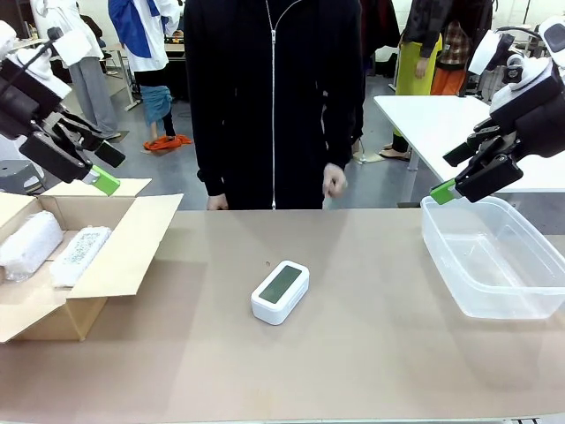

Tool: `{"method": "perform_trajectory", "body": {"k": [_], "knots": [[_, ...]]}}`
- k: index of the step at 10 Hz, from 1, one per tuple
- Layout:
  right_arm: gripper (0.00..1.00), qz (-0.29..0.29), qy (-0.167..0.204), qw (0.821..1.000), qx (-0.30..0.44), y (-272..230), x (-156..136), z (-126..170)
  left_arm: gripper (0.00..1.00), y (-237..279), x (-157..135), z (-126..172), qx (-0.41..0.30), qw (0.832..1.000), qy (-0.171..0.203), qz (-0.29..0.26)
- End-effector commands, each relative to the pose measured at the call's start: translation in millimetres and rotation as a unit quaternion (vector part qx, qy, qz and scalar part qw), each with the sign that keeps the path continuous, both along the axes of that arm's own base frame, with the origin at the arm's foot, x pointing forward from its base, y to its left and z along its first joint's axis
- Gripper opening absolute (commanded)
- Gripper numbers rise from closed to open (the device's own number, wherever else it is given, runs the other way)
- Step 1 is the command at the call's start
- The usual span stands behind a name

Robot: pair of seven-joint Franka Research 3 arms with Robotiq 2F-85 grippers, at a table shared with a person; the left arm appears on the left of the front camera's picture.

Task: Separate and place wrapped and unwrapped clocks.
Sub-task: Pick up the Digital clock indicated by the person.

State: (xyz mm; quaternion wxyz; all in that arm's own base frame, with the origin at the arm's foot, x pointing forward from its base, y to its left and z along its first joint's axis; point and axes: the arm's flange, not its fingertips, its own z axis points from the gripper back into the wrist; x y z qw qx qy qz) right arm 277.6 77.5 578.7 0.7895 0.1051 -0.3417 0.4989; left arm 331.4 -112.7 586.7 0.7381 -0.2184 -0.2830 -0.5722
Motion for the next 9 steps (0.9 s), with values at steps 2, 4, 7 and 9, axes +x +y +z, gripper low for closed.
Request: {"method": "perform_trajectory", "body": {"k": [2, 4, 7, 9], "knots": [[1.0, 0.007, 0.005, 1.0, 0.007, 1, 1, -1, 1.0, 8, 30, -22, 0.002, 0.998, -0.034, -0.057], [1.0, 0.007, 0.005, 1.0, 0.007, 1, 1, -1, 1.0, 1, 3, -1, -0.006, 1.0, -0.015, -0.012], [1.0, 0.007, 0.005, 1.0, 0.007, 1, 1, -1, 1.0, 1, 3, -1, -0.006, 1.0, -0.015, -0.012], [1.0, 0.007, 0.005, 1.0, 0.007, 1, 1, -1, 1.0, 1, 3, -1, -0.006, 1.0, -0.015, -0.012]]}}
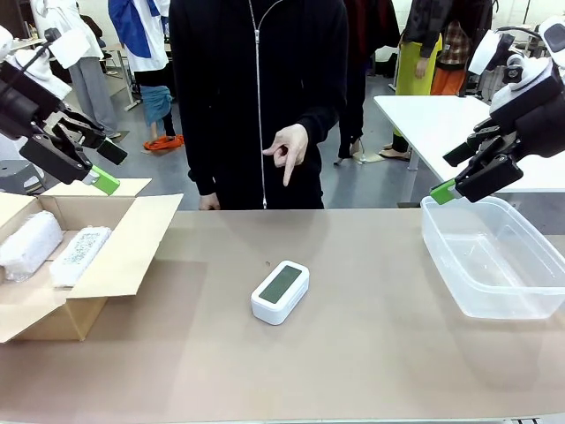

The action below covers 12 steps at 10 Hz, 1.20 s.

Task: Separate and place wrapped and unwrapped clocks.
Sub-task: Pick up the Digital clock indicated by the person.

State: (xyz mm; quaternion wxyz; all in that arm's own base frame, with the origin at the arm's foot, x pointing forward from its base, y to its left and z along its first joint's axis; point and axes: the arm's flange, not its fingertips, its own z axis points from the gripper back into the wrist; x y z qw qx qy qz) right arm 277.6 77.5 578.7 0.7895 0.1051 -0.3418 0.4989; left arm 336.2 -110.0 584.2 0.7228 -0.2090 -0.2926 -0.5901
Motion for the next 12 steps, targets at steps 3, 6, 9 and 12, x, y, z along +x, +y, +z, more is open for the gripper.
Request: {"method": "perform_trajectory", "body": {"k": [3, 6, 9, 12], "knots": [[1.0, 0.007, 0.005, 1.0, 0.007, 0.9, 0.7, -1.4, 1.0, -1.3, -1.8, 1.6, -0.009, 1.0, 0.006, 0.005], [1.0, 0.007, 0.005, 1.0, 0.007, 0.9, 0.7, -1.4, 1.0, -1.3, -1.8, 1.6, -0.009, 1.0, 0.006, 0.005], [1.0, 0.007, 0.005, 1.0, 0.007, 0.9, 0.7, -1.4, 1.0, -1.3, -1.8, 1.6, -0.009, 1.0, 0.006, 0.005], [1.0, 0.0, 0.0, 1.0, 0.0, 0.0, 0.0, 0.0, 1.0, -1.3, -1.8, 1.6, -0.009, 1.0, 0.006, 0.005]]}}
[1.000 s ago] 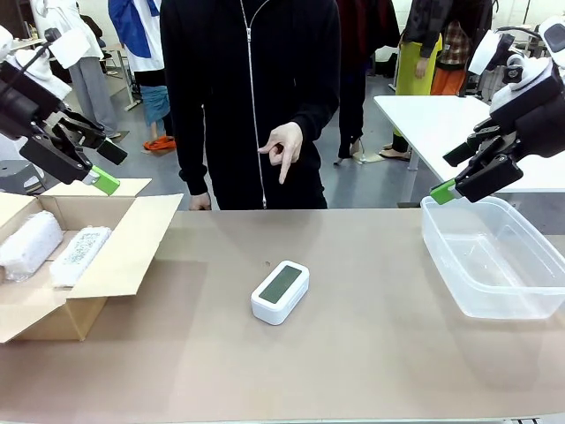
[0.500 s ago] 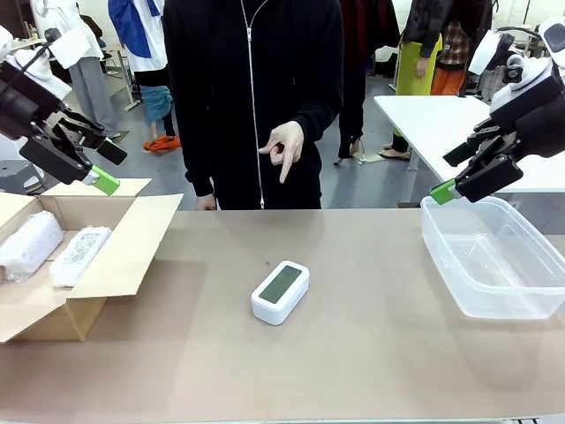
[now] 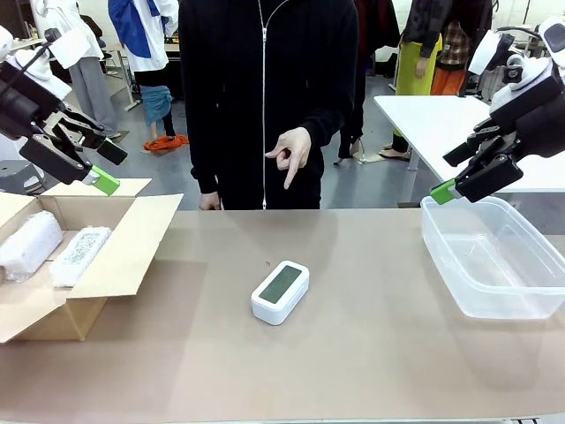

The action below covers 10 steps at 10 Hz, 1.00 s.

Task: Separate and place wrapped and unwrapped clocks.
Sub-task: Pick up the Digital clock indicated by the person.

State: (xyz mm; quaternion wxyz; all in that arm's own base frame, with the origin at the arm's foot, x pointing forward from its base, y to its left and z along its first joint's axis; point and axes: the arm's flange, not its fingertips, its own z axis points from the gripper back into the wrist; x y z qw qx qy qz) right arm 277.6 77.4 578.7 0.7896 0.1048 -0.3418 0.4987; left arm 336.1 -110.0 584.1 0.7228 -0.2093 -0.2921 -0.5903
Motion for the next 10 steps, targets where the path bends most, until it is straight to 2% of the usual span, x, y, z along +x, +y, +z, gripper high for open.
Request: {"method": "perform_trajectory", "body": {"k": [1, 2, 3, 5, 7, 8, 9, 10], "knots": [[1.0, 0.036, -0.002, 0.999, -0.03, 10, 14, 8, 1.0, -1, -2, 2, -0.009, 1.0, 0.006, 0.005], [1.0, 0.099, -0.004, 0.993, -0.067, 34, 35, 17, 1.0, -1, -2, 2, -0.009, 1.0, 0.006, 0.005], [1.0, 0.17, 0.002, 0.979, -0.108, 64, 58, 24, 1.0, -1, -2, 2, -0.009, 1.0, 0.006, 0.005], [1.0, 0.315, 0.027, 0.93, -0.187, 134, 103, 20, 1.0, -1, -2, 2, -0.009, 1.0, 0.006, 0.005], [1.0, 0.41, 0.028, 0.876, -0.251, 193, 136, -10, 1.0, -1, -2, 2, -0.009, 1.0, 0.006, 0.005], [1.0, 0.446, 0.043, 0.846, -0.288, 219, 150, -37, 1.0, -1, -2, 2, -0.009, 1.0, 0.006, 0.005], [1.0, 0.475, 0.052, 0.823, -0.307, 234, 158, -62, 1.0, -1, -2, 2, -0.009, 1.0, 0.006, 0.005], [1.0, 0.483, 0.033, 0.815, -0.319, 239, 158, -84, 1.0, -1, -2, 2, -0.009, 1.0, 0.006, 0.005]]}}
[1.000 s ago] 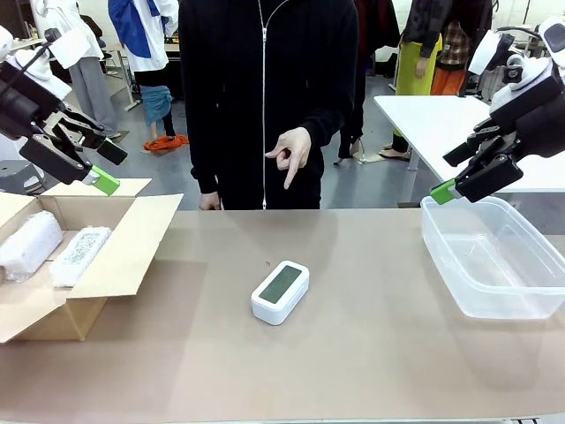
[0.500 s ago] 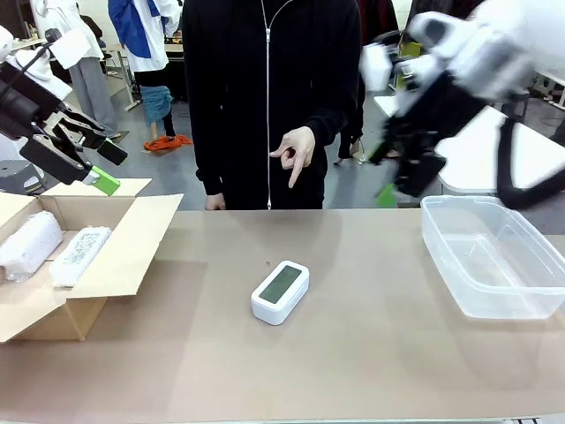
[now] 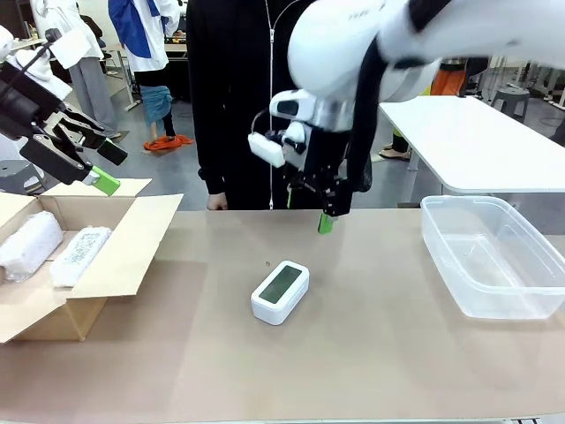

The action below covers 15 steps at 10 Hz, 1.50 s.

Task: Separate and place wrapped and unwrapped clocks.
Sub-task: Pick up the Digital clock indicated by the person.

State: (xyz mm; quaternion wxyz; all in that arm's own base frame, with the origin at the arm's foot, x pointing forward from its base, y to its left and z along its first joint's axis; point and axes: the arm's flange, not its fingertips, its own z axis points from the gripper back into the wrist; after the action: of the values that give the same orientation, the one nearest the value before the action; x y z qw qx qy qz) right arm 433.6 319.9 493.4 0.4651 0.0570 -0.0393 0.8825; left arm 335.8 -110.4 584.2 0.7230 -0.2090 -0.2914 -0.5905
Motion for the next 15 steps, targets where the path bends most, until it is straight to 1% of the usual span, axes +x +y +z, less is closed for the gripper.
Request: {"method": "perform_trajectory", "body": {"k": [1, 2, 3, 5, 6, 7, 9, 10, 12, 14, 15], "knots": [[1.0, 0.03, -0.076, 0.996, 0.032, -5, -6, -3, 1.0, -1, -1, 2, -0.01, 1.0, 0.005, 0.005], [1.0, -0.004, -0.072, 0.996, 0.05, -23, -12, 17, 1.0, -1, -1, 2, -0.01, 1.0, 0.005, 0.005], [1.0, 0.019, -0.025, 1.0, -0.001, 6, 5, -9, 1.0, -1, -1, 2, -0.01, 1.0, 0.005, 0.005], [1.0, 0.019, -0.025, 1.0, -0.001, 6, 5, -9, 1.0, -1, -1, 2, -0.01, 1.0, 0.005, 0.005], [1.0, 0.014, -0.047, 0.999, 0.006, 1, 3, 0, 1.0, -1, -1, 2, -0.01, 1.0, 0.005, 0.005], [1.0, 0.015, -0.049, 0.998, -0.028, 22, -3, -19, 1.0, -1, -1, 2, -0.01, 1.0, 0.005, 0.005], [1.0, 0.048, -0.048, 0.996, -0.056, 56, -19, -49, 1.0, -1, -1, 2, -0.01, 1.0, 0.005, 0.005], [1.0, 0.049, -0.046, 0.996, -0.064, 65, -24, -61, 1.0, -1, -1, 2, -0.01, 1.0, 0.005, 0.005], [1.0, 0.058, -0.044, 0.995, -0.07, 75, -25, -85, 1.0, -1, -1, 2, -0.01, 1.0, 0.005, 0.005], [1.0, 0.075, -0.038, 0.993, -0.078, 74, -28, -106, 1.0, -1, -1, 2, -0.01, 1.0, 0.005, 0.005], [1.0, 0.072, -0.046, 0.992, -0.092, 74, -29, -116, 1.0, -1, -1, 2, -0.01, 1.0, 0.005, 0.005]]}}
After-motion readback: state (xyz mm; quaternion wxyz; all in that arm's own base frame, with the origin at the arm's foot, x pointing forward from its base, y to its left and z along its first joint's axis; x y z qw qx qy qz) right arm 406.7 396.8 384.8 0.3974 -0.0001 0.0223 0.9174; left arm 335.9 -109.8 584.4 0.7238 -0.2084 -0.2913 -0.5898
